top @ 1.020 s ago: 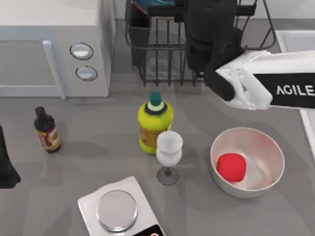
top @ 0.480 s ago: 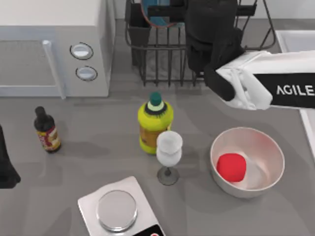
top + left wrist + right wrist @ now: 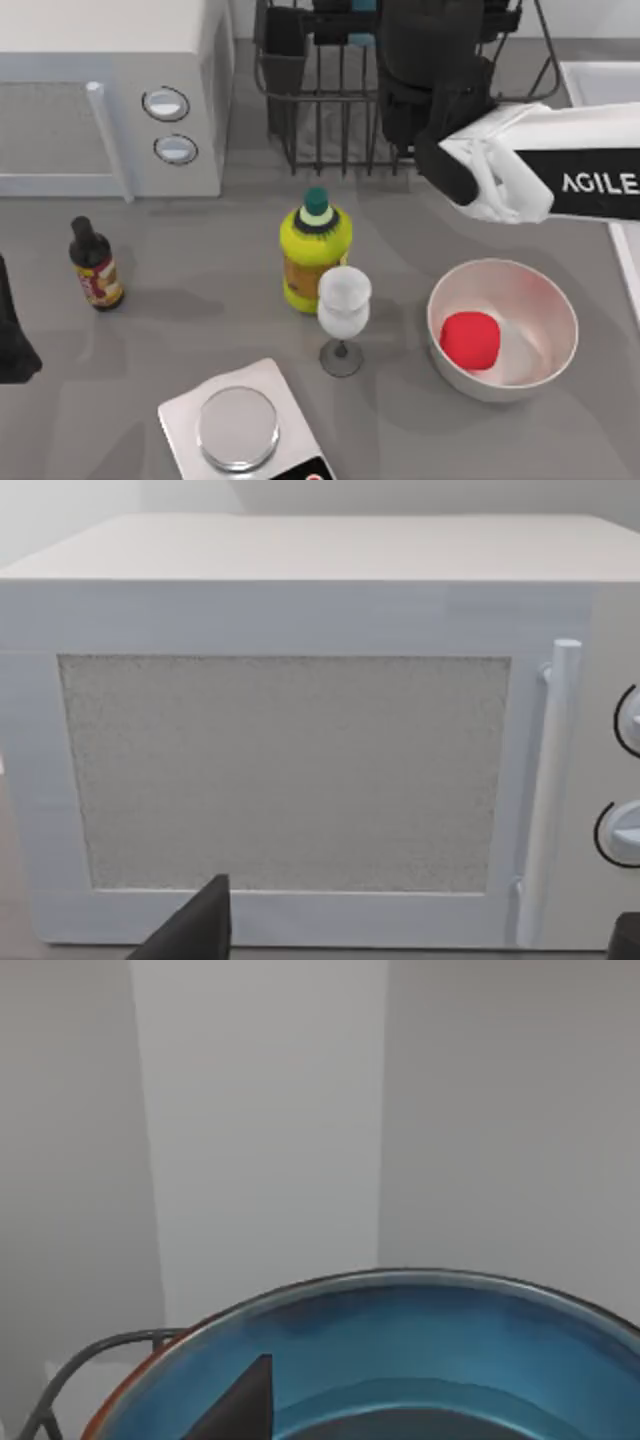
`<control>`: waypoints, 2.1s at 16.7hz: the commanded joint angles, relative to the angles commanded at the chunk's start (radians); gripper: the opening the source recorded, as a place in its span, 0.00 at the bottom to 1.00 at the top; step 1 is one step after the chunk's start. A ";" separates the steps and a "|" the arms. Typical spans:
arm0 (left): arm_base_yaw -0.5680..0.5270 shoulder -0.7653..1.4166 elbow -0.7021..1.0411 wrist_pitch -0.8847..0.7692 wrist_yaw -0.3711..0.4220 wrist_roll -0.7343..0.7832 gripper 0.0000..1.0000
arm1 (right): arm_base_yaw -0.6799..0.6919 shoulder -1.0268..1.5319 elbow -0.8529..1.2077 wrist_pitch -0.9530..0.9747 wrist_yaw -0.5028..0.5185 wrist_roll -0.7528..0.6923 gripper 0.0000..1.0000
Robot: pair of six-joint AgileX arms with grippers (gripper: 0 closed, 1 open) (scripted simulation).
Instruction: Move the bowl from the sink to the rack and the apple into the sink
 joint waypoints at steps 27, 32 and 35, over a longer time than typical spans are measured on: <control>0.000 0.000 0.000 0.000 0.000 0.000 1.00 | -0.527 -1.601 -1.004 -0.627 -0.434 0.061 1.00; 0.000 0.000 0.000 0.000 0.000 0.000 1.00 | -0.609 -1.948 -1.256 -0.694 -0.605 0.006 1.00; 0.000 0.000 0.000 0.000 0.000 0.000 1.00 | -0.630 -2.036 -1.326 -0.701 -0.659 -0.015 1.00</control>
